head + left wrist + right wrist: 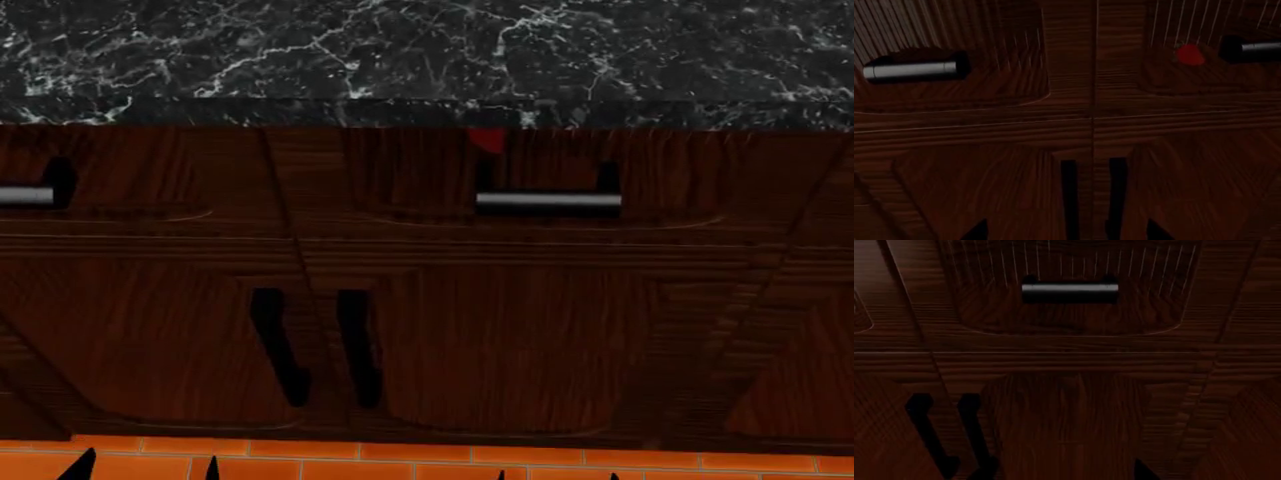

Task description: Open the right drawer.

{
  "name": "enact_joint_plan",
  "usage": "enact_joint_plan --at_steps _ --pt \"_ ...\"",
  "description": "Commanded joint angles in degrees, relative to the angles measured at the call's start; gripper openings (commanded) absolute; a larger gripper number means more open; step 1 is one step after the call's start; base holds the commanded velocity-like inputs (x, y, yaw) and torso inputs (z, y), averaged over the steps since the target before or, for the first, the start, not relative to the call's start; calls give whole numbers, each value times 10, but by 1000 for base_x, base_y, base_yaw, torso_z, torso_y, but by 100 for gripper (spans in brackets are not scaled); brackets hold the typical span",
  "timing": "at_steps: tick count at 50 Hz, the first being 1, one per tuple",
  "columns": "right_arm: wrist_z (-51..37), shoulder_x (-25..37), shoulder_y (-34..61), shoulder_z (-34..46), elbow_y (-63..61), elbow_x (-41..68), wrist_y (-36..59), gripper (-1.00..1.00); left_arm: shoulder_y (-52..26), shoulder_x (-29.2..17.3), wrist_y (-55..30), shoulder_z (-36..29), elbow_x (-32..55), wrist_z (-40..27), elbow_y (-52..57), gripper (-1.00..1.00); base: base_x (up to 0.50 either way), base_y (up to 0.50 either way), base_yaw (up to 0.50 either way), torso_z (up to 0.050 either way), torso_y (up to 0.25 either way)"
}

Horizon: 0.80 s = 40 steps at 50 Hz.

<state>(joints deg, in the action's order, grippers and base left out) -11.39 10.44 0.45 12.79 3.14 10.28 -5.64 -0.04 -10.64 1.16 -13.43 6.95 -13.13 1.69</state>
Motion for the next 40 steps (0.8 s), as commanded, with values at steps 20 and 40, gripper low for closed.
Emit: enact_joint_plan --at_steps 20,40 --pt "8 -3 0 -3 -13 -2 0 100 0 3 11 6 4 7 -6 100 19 0 0 0 0" --pt "2 2 0 2 -16 5 3 100 -2 -1 13 -1 9 2 -6 100 193 0 0 0 0"
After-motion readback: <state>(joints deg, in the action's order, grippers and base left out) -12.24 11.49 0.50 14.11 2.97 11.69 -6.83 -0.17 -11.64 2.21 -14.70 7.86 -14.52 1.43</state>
